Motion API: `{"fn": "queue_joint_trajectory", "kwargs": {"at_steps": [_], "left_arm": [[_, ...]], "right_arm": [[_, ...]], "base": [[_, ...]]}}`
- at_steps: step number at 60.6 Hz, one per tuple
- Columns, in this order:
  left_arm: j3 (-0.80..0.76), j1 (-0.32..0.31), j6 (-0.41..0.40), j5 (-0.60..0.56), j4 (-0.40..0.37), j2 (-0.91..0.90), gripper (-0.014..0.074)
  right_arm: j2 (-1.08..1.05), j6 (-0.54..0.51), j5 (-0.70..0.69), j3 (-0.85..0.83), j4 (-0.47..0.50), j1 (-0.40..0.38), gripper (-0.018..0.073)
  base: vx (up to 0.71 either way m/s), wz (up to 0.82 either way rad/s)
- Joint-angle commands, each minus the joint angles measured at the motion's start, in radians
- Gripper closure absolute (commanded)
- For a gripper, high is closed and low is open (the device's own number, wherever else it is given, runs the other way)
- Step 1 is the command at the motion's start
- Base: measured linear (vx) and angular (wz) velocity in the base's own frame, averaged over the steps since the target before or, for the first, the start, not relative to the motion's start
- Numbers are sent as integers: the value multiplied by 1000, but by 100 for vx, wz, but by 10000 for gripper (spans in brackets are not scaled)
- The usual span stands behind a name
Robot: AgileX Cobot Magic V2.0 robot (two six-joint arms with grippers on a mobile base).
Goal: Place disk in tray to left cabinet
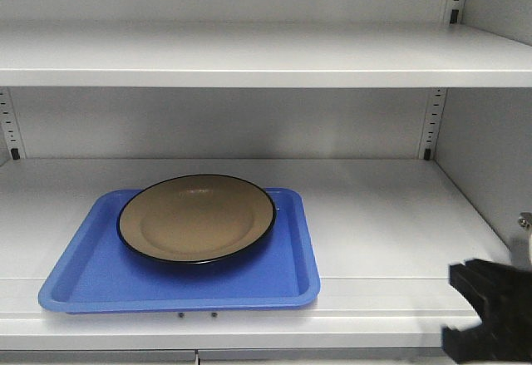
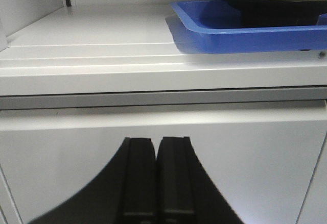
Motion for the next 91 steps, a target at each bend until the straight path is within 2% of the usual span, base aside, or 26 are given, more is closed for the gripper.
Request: {"fn": "queue_joint_trajectory", "kwargs": {"at_steps": [1,10,21,49,57,68,77,85,91], "left_arm": [[19,1,-6,-78,-4,-6,603],[19,1,-6,-78,-4,-6,603],[19,1,-6,-78,-4,-6,603],[19,1,-6,-78,-4,-6,603],[19,1,-6,-78,-4,-6,603],[19,1,-6,-78,-4,-6,603],[19,1,-6,-78,-4,-6,603],[19,1,-6,-78,-4,-6,603],[19,1,-6,-78,-4,-6,603]], "right_arm": [[-95,-29,-76,31,18,-20,571],[-231,-29,-18,137,68,-60,568],[-373,-30,-17,257,72,-103,568],[-750,-34,-23,545,31,-106,568],[-806,-33,-93,643,9,-106,568],[-900,-33,-27,645,-65,-106,568],[-960,-28,20,645,-71,-106,568],[-973,28,39,645,-106,-107,568],[-973,85,35,645,-122,-151,568]], "base": [[0,0],[0,0],[0,0],[0,0],[0,0],[0,0],[0,0],[0,0],[0,0]]}}
